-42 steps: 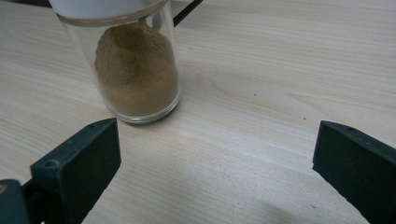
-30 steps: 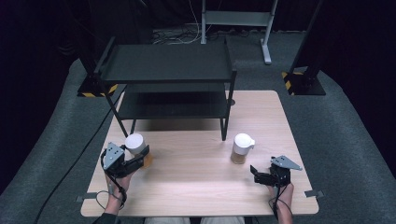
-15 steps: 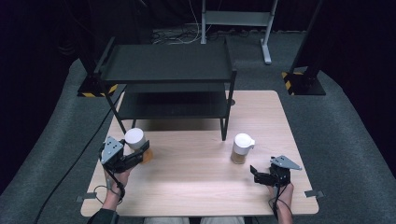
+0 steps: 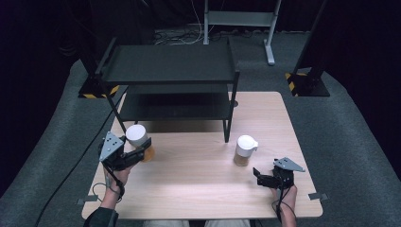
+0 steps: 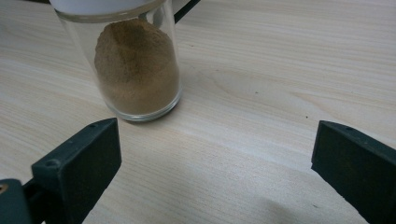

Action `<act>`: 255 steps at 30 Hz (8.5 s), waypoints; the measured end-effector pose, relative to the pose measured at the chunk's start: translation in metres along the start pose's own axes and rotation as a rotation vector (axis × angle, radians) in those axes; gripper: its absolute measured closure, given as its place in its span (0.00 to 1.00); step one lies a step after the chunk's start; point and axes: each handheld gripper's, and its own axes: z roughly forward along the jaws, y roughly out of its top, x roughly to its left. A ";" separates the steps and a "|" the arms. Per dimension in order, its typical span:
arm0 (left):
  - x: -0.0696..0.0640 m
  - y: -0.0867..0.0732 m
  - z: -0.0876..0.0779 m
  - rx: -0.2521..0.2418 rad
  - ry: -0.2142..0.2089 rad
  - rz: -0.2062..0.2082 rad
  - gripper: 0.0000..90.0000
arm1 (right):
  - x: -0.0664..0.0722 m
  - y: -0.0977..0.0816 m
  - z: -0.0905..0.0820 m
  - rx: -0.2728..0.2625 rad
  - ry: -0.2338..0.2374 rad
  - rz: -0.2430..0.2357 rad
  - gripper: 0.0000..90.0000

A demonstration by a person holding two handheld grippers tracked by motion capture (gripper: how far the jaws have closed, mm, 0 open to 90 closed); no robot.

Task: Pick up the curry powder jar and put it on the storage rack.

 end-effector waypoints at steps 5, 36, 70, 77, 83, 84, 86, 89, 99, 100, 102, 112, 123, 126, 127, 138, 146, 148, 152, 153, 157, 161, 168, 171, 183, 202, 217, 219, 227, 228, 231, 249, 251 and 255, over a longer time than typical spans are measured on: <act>0.002 0.006 0.001 -0.006 -0.008 -0.005 0.39 | 0.000 0.000 0.000 0.000 0.002 0.002 0.00; 0.010 0.041 0.004 -0.022 -0.047 0.014 0.39 | -0.001 0.000 0.000 0.000 0.004 0.004 0.01; 0.021 0.079 0.012 -0.033 -0.089 0.053 0.39 | 0.000 0.000 0.000 0.002 0.001 0.001 0.01; 0.023 0.085 0.014 -0.033 -0.093 0.055 0.39 | 0.000 0.000 0.000 0.003 0.000 0.001 0.01; 0.024 0.091 0.015 -0.034 -0.098 0.057 0.39 | 0.000 0.000 0.000 0.002 0.000 0.000 0.01; 0.024 0.091 0.015 -0.035 -0.098 0.057 0.39 | 0.000 0.000 0.000 0.002 0.000 -0.002 0.01; 0.025 0.093 0.016 -0.034 -0.100 0.060 0.39 | 0.000 0.000 0.000 0.002 0.000 -0.001 0.01; 0.025 0.095 0.016 -0.036 -0.103 0.061 0.39 | 0.000 0.000 0.000 0.002 0.000 -0.002 0.01; 0.029 0.106 0.018 -0.040 -0.114 0.062 0.39 | 0.000 0.001 0.000 0.005 0.000 -0.001 0.01; 0.029 0.107 0.018 -0.042 -0.115 0.062 0.39 | 0.000 0.001 0.001 0.005 0.001 -0.001 0.01; 0.030 0.110 0.019 -0.042 -0.118 0.066 0.39 | 0.000 0.001 0.001 0.006 0.001 -0.001 0.01; 0.030 0.124 0.020 -0.044 -0.138 0.084 0.39 | -0.001 0.001 0.001 0.006 0.003 0.001 0.01; 0.030 0.140 0.023 -0.052 -0.157 0.107 0.39 | -0.001 0.001 0.001 0.008 0.002 0.002 0.01; 0.031 0.145 0.023 -0.059 -0.161 0.112 0.39 | -0.001 0.001 0.001 0.007 0.001 0.002 0.01; 0.031 0.146 0.023 -0.060 -0.163 0.113 0.39 | -0.001 0.001 0.001 0.007 0.001 0.002 0.01; 0.030 0.159 0.024 -0.071 -0.178 0.126 0.39 | 0.000 0.001 0.001 0.006 0.000 0.001 0.01; 0.030 0.166 0.026 -0.078 -0.188 0.132 0.39 | -0.001 0.001 0.001 0.007 0.003 0.003 0.01; 0.030 0.168 0.026 -0.079 -0.190 0.132 0.39 | -0.001 0.001 0.001 0.007 0.002 0.003 0.01; 0.031 0.172 0.026 -0.084 -0.193 0.133 0.39 | -0.001 0.001 0.001 0.007 0.003 0.003 0.01; 0.031 0.173 0.026 -0.086 -0.194 0.132 0.39 | -0.001 0.001 0.001 0.007 0.003 0.003 0.01; 0.031 0.177 0.026 -0.093 -0.197 0.133 0.39 | -0.001 0.001 0.001 0.008 0.003 0.003 0.01; 0.030 0.182 0.026 -0.095 -0.201 0.143 0.39 | -0.001 0.001 0.001 0.008 0.003 0.003 0.01; 0.030 0.189 0.027 -0.104 -0.203 0.148 0.39 | -0.001 0.001 0.001 0.008 0.003 0.003 0.01; 0.030 0.193 0.027 -0.108 -0.204 0.150 0.39 | -0.001 0.001 0.001 0.008 0.004 0.003 0.01; 0.028 0.205 0.028 -0.126 -0.205 0.163 0.39 | -0.001 0.002 0.001 0.009 0.005 0.003 0.01; 0.030 0.221 0.033 -0.155 -0.181 0.149 0.39 | -0.002 0.001 0.001 0.008 0.007 0.004 0.01; 0.034 0.233 0.045 -0.151 -0.158 0.126 0.39 | -0.002 0.001 0.001 0.007 0.007 0.004 0.01; 0.034 0.233 0.046 -0.149 -0.156 0.127 0.39 | -0.002 0.001 0.001 0.007 0.008 0.004 0.01; 0.038 0.238 0.059 -0.136 -0.133 0.105 0.39 | -0.002 0.001 0.001 0.007 0.009 0.004 0.01; 0.038 0.238 0.060 -0.135 -0.130 0.102 0.39 | -0.002 0.001 0.001 0.007 0.009 0.004 0.01; 0.040 0.239 0.063 -0.129 -0.122 0.098 0.39 | -0.002 0.001 0.001 0.007 0.010 0.005 0.01; 0.049 0.232 0.081 -0.112 -0.076 0.045 0.39 | -0.003 0.001 0.001 0.006 0.012 0.004 0.01; 0.050 0.231 0.083 -0.113 -0.069 0.041 0.39 | -0.003 0.001 0.001 0.006 0.012 0.003 0.01; 0.052 0.228 0.087 -0.114 -0.052 0.039 0.39 | -0.003 0.001 0.001 0.006 0.012 0.003 0.01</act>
